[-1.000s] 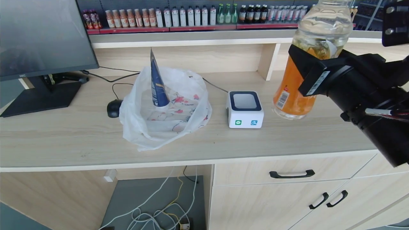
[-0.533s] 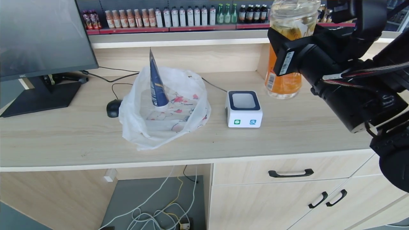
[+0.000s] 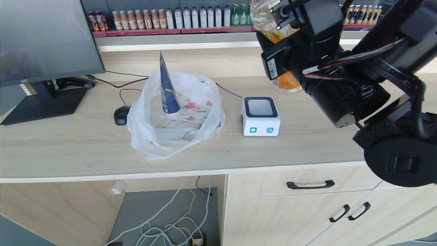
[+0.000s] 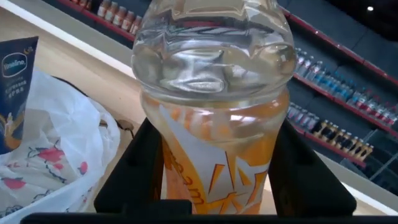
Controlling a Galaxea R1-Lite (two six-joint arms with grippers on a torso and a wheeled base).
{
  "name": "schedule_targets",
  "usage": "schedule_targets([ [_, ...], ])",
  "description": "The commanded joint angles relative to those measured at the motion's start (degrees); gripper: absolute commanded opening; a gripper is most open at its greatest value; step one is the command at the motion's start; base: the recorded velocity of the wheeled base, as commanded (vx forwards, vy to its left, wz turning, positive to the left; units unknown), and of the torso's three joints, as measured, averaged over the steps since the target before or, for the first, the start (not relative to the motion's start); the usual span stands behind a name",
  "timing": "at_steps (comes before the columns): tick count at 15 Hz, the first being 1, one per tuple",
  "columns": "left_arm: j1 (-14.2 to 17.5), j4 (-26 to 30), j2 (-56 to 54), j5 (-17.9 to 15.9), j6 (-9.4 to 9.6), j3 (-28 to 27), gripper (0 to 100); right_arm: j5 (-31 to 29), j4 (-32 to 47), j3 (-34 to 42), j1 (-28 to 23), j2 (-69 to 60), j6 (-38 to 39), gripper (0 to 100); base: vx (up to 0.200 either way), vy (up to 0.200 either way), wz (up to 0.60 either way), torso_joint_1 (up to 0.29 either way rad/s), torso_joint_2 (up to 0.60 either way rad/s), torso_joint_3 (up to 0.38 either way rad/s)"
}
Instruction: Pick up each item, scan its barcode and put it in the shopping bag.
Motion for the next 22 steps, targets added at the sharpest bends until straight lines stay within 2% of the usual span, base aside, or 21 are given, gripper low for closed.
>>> schedule_targets([
  [1, 0.0, 0.0, 0.0, 0.0, -0.04, 0.0, 100, 0.16, 0.95, -0.24, 0.17, 0.86, -1.43, 0, 0.0, 0.0, 0.0, 0.0, 0.0, 0.0],
  [7, 0.0, 0.0, 0.0, 0.0, -0.04, 0.0, 100, 1.83, 0.77, 1.87, -0.44, 3.41, -8.99, 0, 0.0, 0.0, 0.0, 0.0, 0.0, 0.0],
  [8, 0.0, 0.0, 0.0, 0.0, -0.04, 0.0, 100, 5.17, 0.68, 1.34, -1.5, 4.64, -12.77, 0, 0.0, 0.0, 0.0, 0.0, 0.0, 0.0],
  [11, 0.0, 0.0, 0.0, 0.0, -0.04, 0.0, 100, 9.92, -3.36, 1.25, -2.2, 8.16, -15.85, 0, 0.0, 0.0, 0.0, 0.0, 0.0, 0.0],
  [12, 0.0, 0.0, 0.0, 0.0, -0.04, 0.0, 100, 14.05, -3.89, 1.08, -2.46, 9.39, -17.43, 0, 0.0, 0.0, 0.0, 0.0, 0.0, 0.0],
  [14, 0.0, 0.0, 0.0, 0.0, -0.04, 0.0, 100, 17.65, -3.89, 1.34, -3.34, 10.35, -18.31, 0, 0.0, 0.0, 0.0, 0.0, 0.0, 0.0],
  [18, 0.0, 0.0, 0.0, 0.0, -0.04, 0.0, 100, 20.99, -3.62, 0.72, -5.8, 10.35, -19.45, 0, 0.0, 0.0, 0.0, 0.0, 0.0, 0.0],
  [22, 0.0, 0.0, 0.0, 0.0, -0.04, 0.0, 100, 23.8, -3.71, 0.99, -6.07, 11.41, -21.47, 0, 0.0, 0.0, 0.0, 0.0, 0.0, 0.0],
])
